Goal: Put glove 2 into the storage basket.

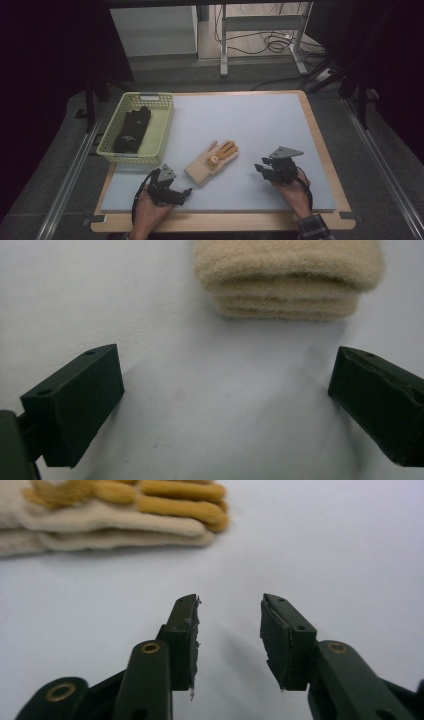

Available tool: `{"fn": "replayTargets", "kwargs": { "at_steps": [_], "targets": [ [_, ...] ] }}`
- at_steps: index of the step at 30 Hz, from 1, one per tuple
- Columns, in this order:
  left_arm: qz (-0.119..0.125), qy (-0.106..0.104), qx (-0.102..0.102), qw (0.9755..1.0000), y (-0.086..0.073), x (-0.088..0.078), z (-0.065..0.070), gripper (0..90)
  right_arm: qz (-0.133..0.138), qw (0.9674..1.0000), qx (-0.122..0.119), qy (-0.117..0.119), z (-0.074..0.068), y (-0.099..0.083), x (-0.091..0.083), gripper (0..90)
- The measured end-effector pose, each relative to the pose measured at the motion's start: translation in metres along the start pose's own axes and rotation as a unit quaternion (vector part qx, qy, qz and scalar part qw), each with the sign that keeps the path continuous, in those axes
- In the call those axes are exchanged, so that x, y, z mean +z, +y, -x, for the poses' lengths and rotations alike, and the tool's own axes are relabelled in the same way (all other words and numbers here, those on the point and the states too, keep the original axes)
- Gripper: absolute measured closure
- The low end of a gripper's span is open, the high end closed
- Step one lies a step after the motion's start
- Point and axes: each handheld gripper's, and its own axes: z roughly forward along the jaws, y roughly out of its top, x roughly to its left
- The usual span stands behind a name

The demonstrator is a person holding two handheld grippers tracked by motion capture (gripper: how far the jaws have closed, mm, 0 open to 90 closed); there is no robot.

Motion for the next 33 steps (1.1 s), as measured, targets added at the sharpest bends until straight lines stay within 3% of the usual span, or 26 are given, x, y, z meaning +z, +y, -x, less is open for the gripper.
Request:
{"fn": "replayTargets", "kwargs": {
  "at_steps": [9,17,27,30,33],
  "targets": [
    [-0.001,0.001,0.000,1.0000,0.000,0.000,0.000,1.6,-0.005,0.9992,0.019,-0.035,0.018,-0.019,-0.010,35.8],
    [-0.002,-0.002,0.000,1.0000,0.001,0.000,0.000,1.6,-0.022,0.9982,0.022,-0.051,0.023,-0.031,-0.008,23.5],
    [-0.020,-0.013,0.006,0.9997,0.006,-0.002,-0.003,2.2,-0.024,0.9980,0.023,-0.054,0.024,-0.032,-0.006,21.6],
    [-0.023,-0.025,0.000,0.9994,0.013,-0.005,-0.003,1.6,-0.025,0.9980,0.023,-0.054,0.024,-0.032,-0.006,21.5],
    [-0.019,-0.034,0.007,0.9992,0.026,-0.011,0.000,0.3,-0.025,0.9980,0.023,-0.054,0.024,-0.032,-0.006,21.5]
  ]
}}
